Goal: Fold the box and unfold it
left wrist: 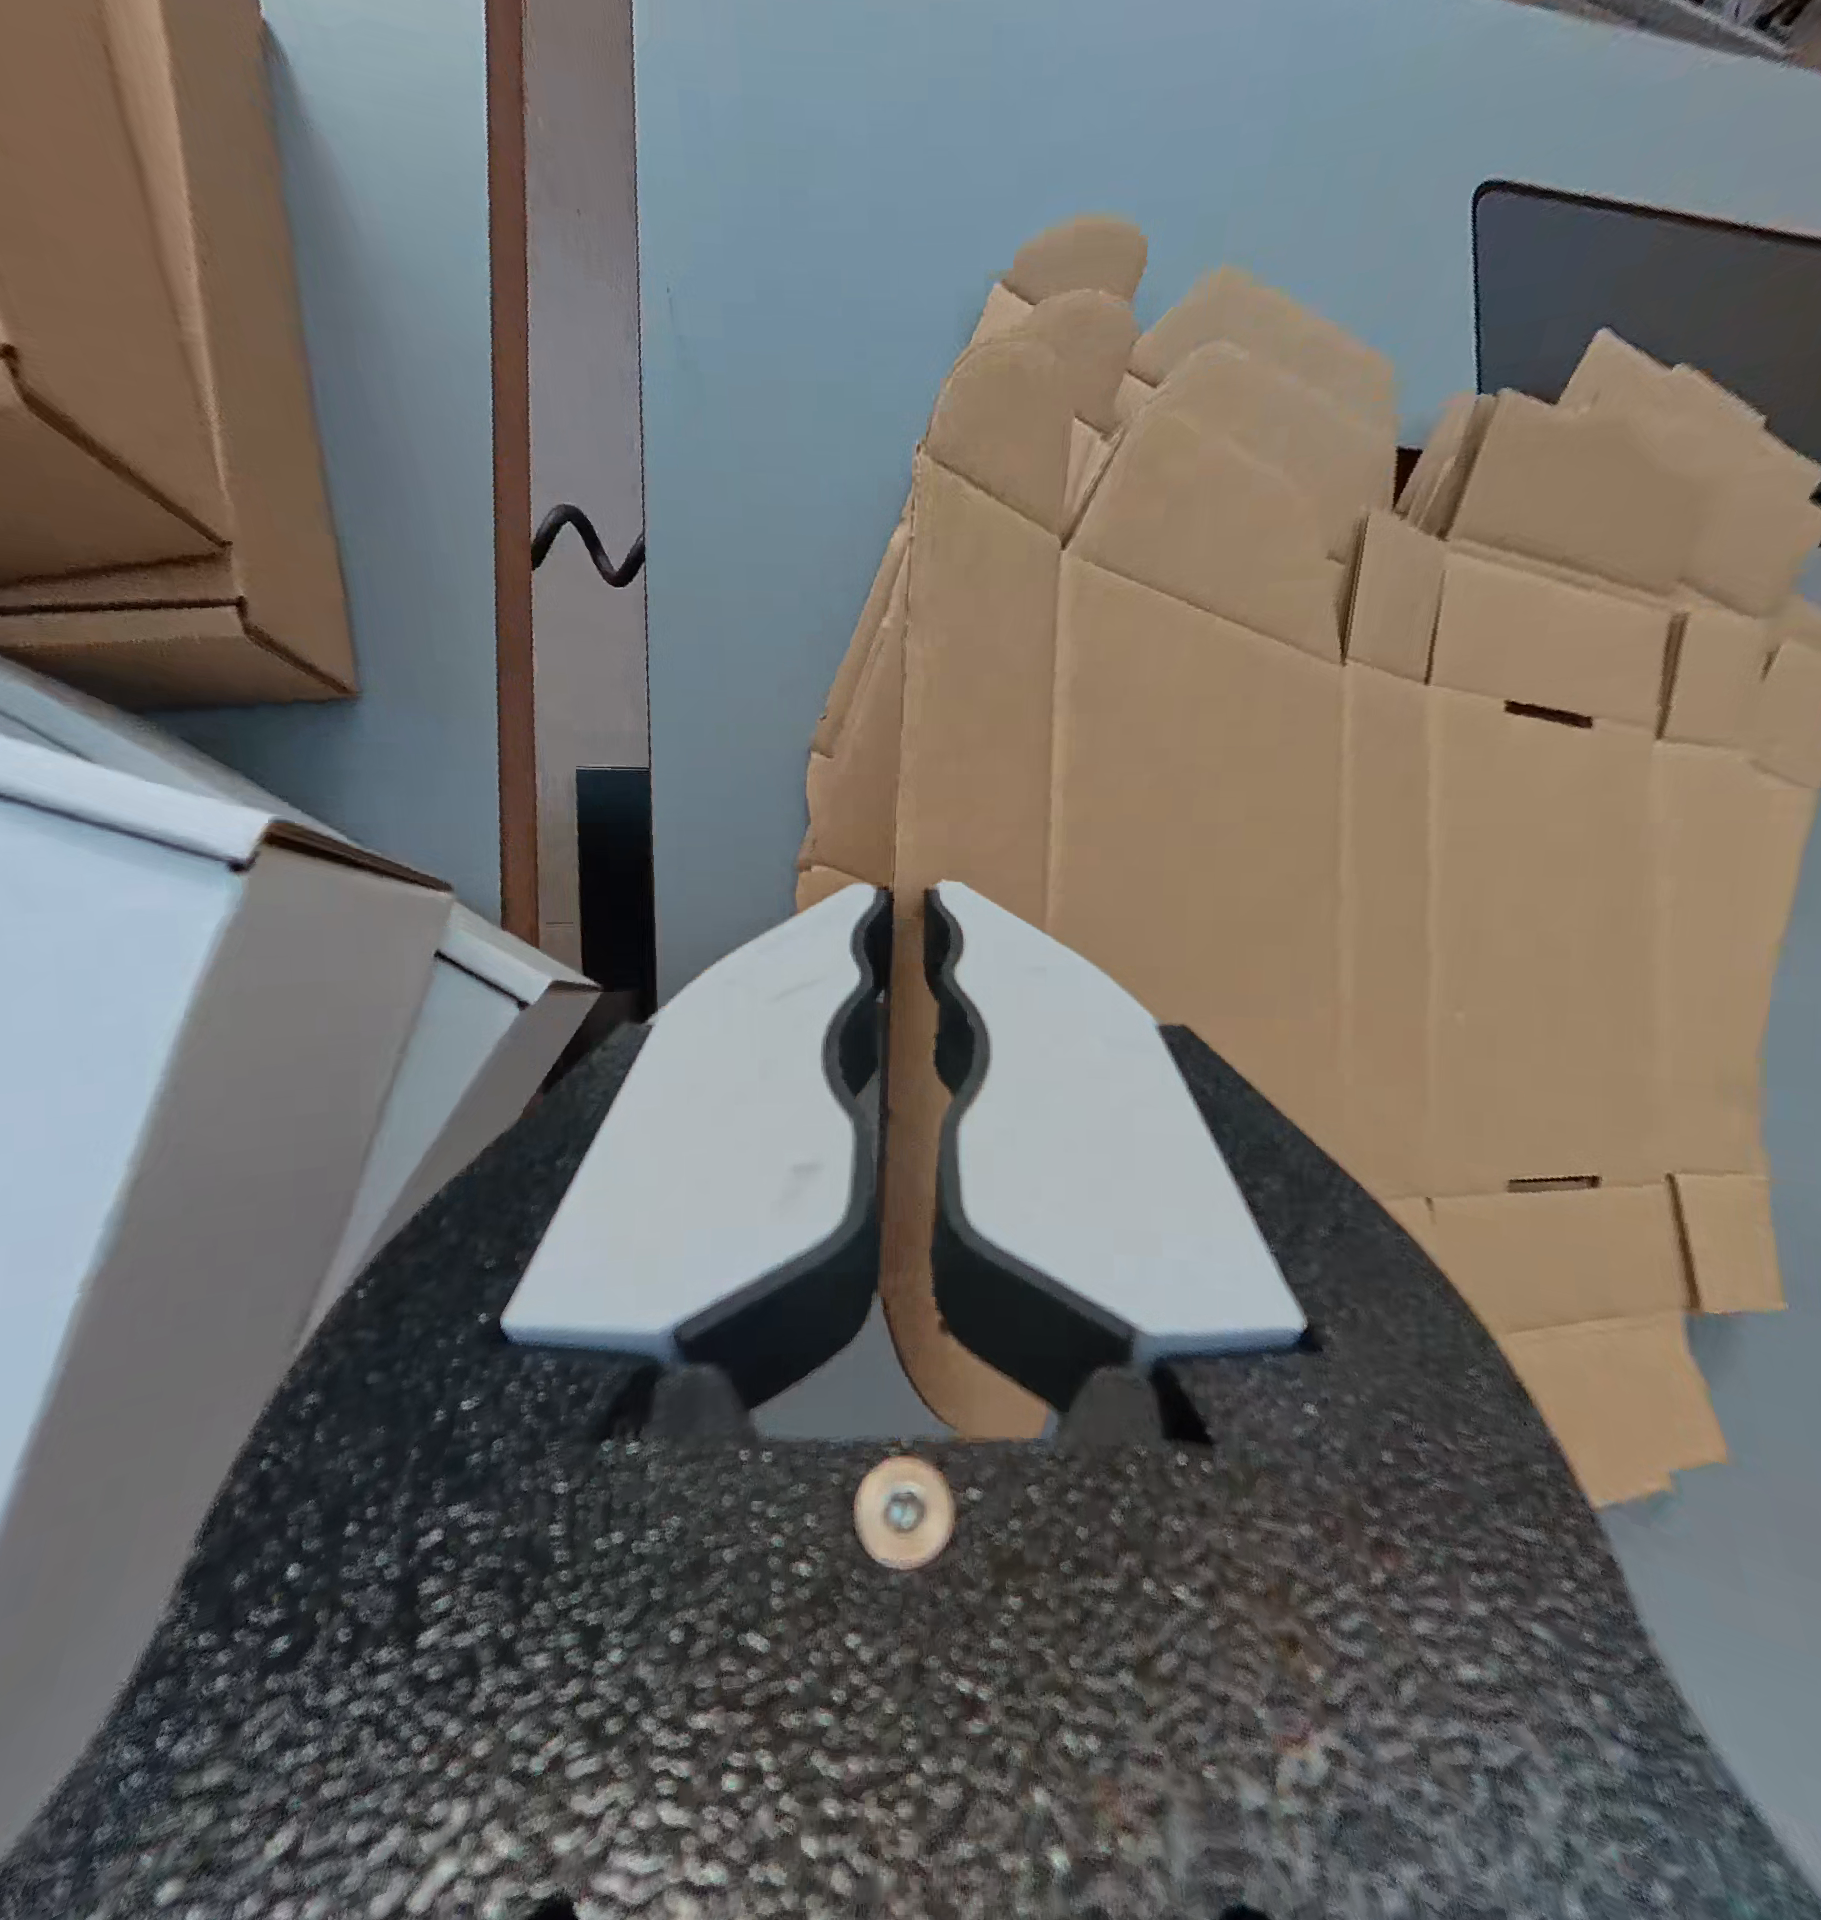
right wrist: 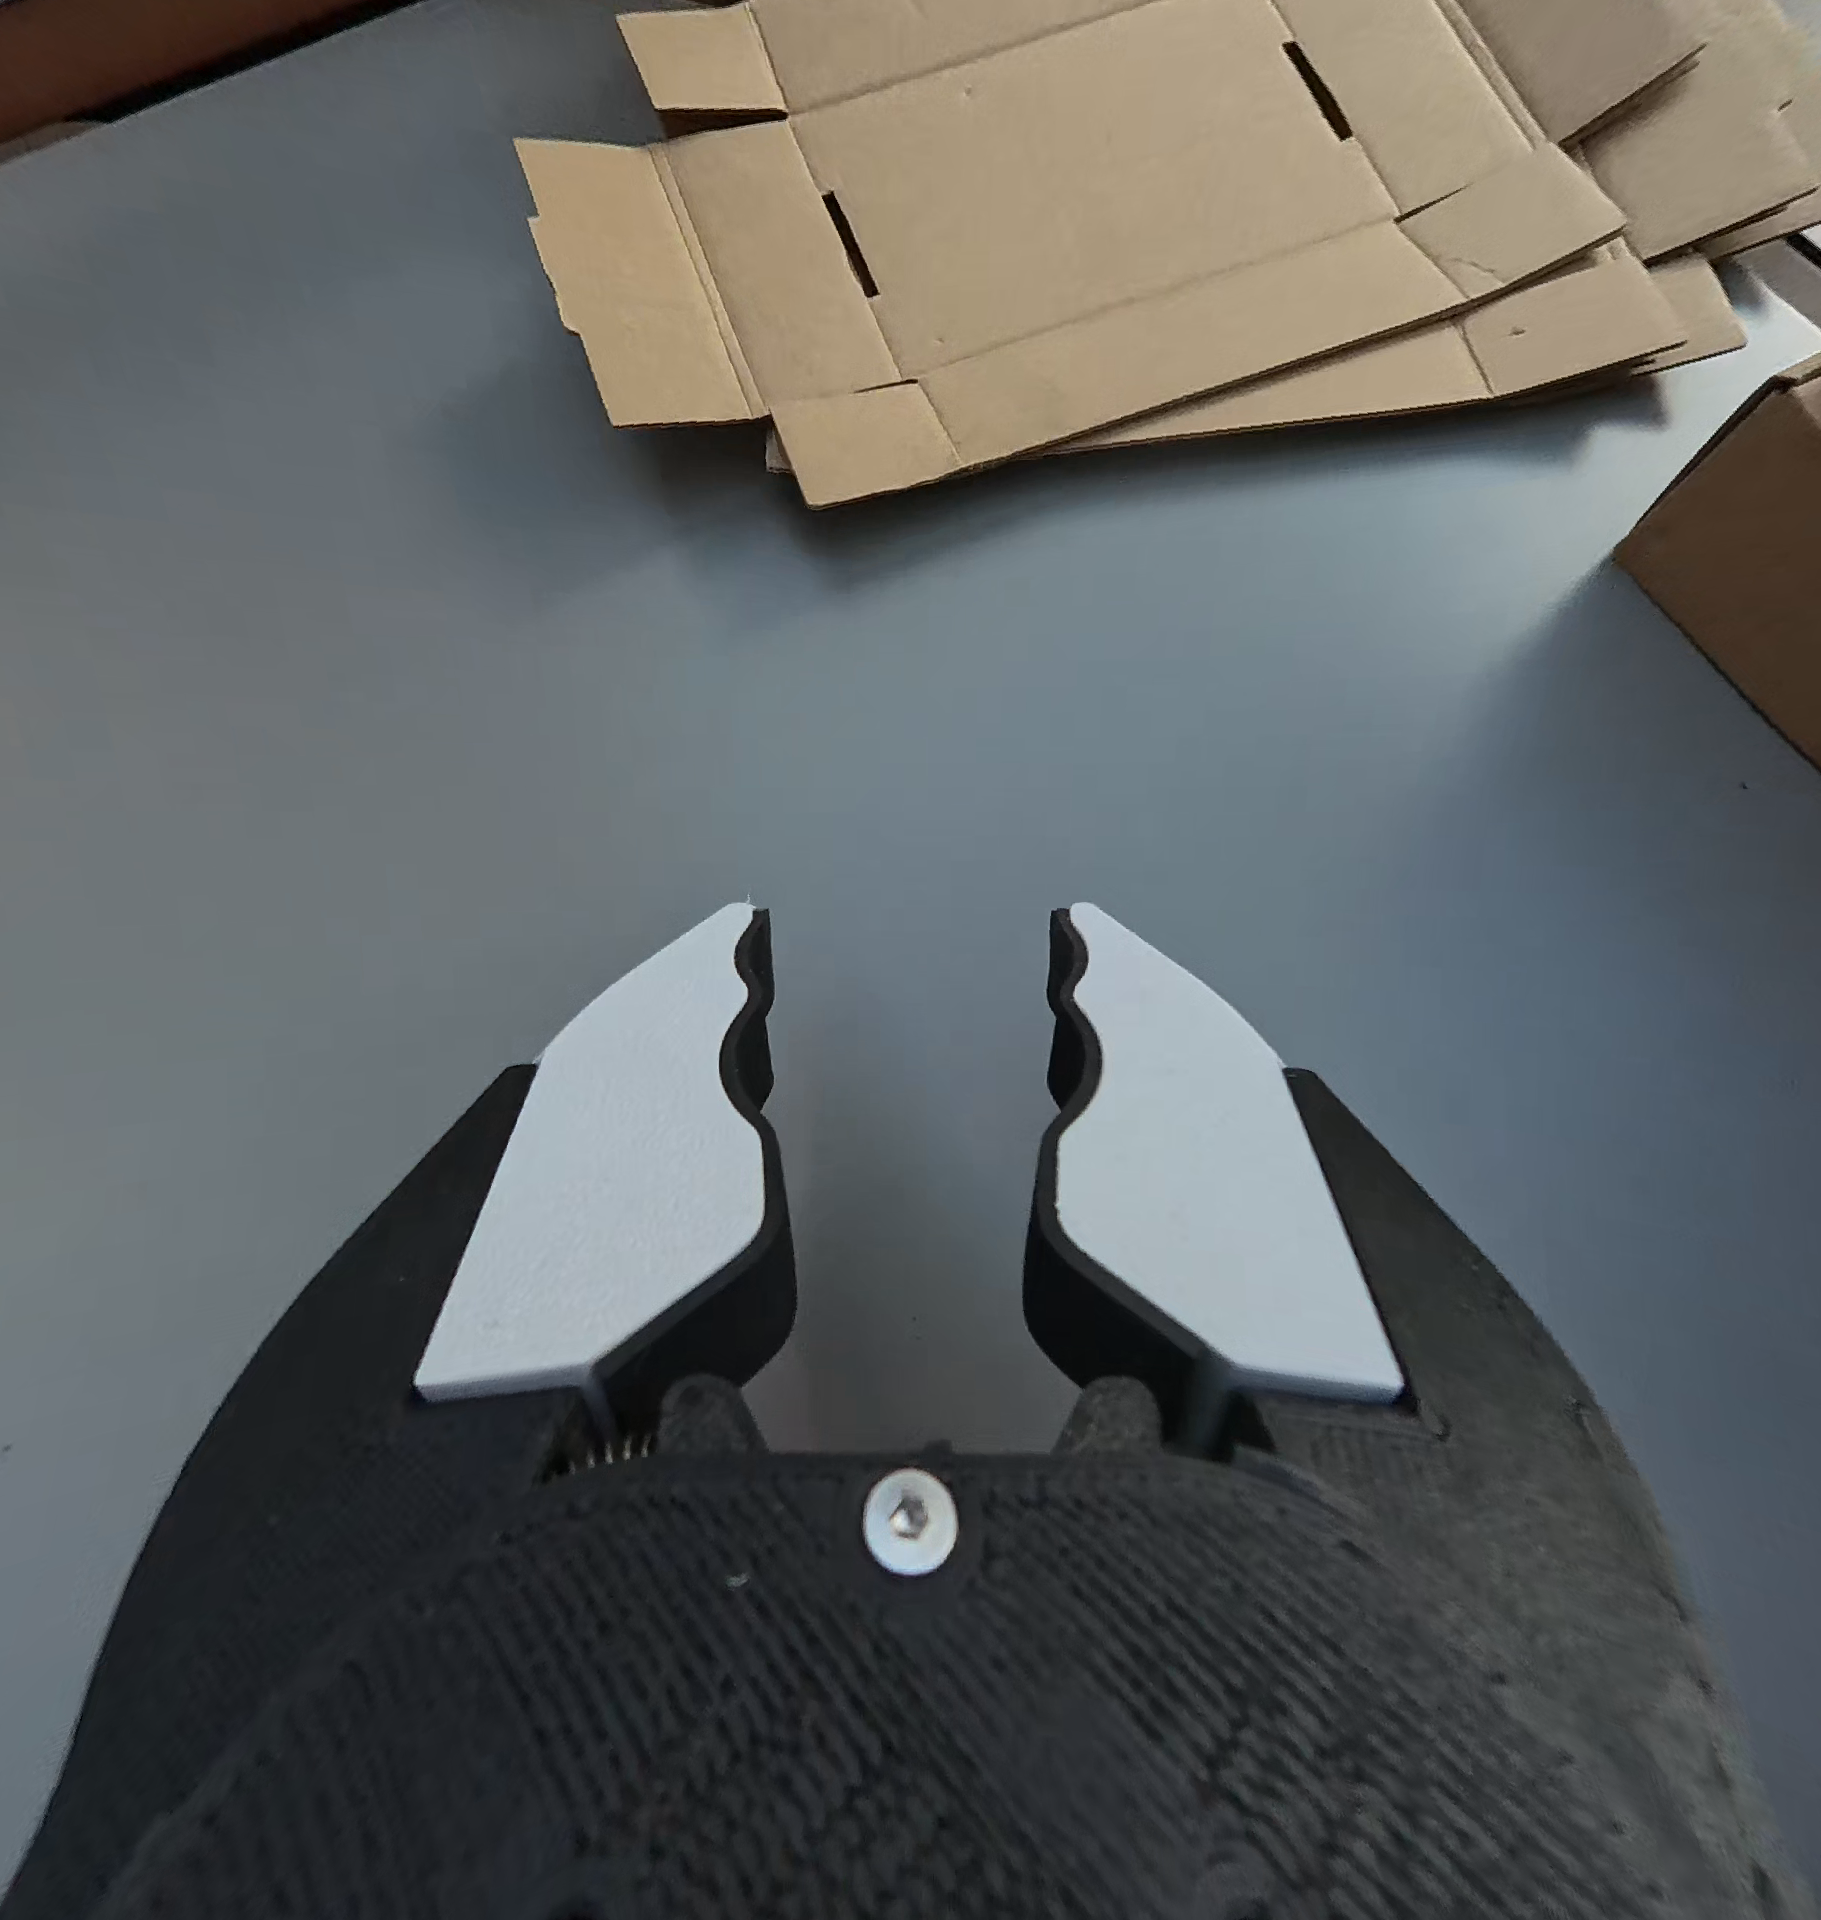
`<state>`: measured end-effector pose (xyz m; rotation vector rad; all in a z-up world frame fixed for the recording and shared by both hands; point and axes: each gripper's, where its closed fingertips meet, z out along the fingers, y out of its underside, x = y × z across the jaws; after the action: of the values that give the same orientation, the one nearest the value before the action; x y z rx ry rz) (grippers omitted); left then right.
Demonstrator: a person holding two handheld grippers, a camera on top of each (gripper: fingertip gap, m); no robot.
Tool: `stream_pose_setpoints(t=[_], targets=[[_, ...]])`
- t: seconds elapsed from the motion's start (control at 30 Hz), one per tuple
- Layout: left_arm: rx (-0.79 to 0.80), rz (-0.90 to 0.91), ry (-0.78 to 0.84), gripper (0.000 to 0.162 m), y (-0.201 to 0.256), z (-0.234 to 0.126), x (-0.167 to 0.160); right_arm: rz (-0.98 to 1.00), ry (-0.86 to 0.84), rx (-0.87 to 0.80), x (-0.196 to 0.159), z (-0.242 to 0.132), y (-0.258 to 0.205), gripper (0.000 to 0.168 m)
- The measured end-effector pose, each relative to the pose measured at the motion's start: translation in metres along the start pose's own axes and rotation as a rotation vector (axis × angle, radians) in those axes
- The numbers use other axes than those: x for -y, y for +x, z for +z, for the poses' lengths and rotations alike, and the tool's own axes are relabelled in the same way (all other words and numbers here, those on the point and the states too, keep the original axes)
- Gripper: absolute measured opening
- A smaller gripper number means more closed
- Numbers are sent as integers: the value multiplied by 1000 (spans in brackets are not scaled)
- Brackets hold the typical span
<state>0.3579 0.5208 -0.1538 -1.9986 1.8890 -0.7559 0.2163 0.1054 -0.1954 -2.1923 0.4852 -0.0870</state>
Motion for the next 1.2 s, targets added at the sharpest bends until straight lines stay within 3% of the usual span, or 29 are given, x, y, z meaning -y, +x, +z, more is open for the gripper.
stream_pose_setpoints(t=[0.13, 0.2, 0.27, 0.33, 0.4, 0.47, 0.63, 0.77, 0.87, 0.97, 1.2], targets=[[177, 254, 10, 26, 3, -4, -5, -10, -14, -19, -3, -7, 2, 51], [187, 458, 83, 30, 31, -14, -3, -11, -15, -21, -4, -9, 2, 51], [39, 617, 105, 38, 86, -21, -23, -11, -17, -22, -3, -9, 1, 51], [-193, 763, 81, 47, 154, -29, -64, -19, -14, -15, -3, -7, -1, 51], [-240, 896, 121, 50, 202, -33, -92, -31, -20, -12, -3, -4, -2, 51], [-186, 1006, 149, 50, 232, -27, -109, -37, -28, -14, -2, 2, -1, 51], [-127, 1134, 75, 56, 270, 11, -148, -21, -12, 9, 0, 7, -8, 51], [-34, 1247, 101, 35, 274, 29, -153, -41, -31, -7, -9, 0, -8, 51], [-34, 1217, 91, 32, 275, 32, -150, -33, -34, -18, -13, -6, -4, 51], [-75, 1169, 83, 15, 277, 34, -149, -13, -17, -12, -12, -10, -3, 51], [-96, 1152, 105, 11, 275, 18, -147, -33, -37, 10, -20, -10, -7, 51]])
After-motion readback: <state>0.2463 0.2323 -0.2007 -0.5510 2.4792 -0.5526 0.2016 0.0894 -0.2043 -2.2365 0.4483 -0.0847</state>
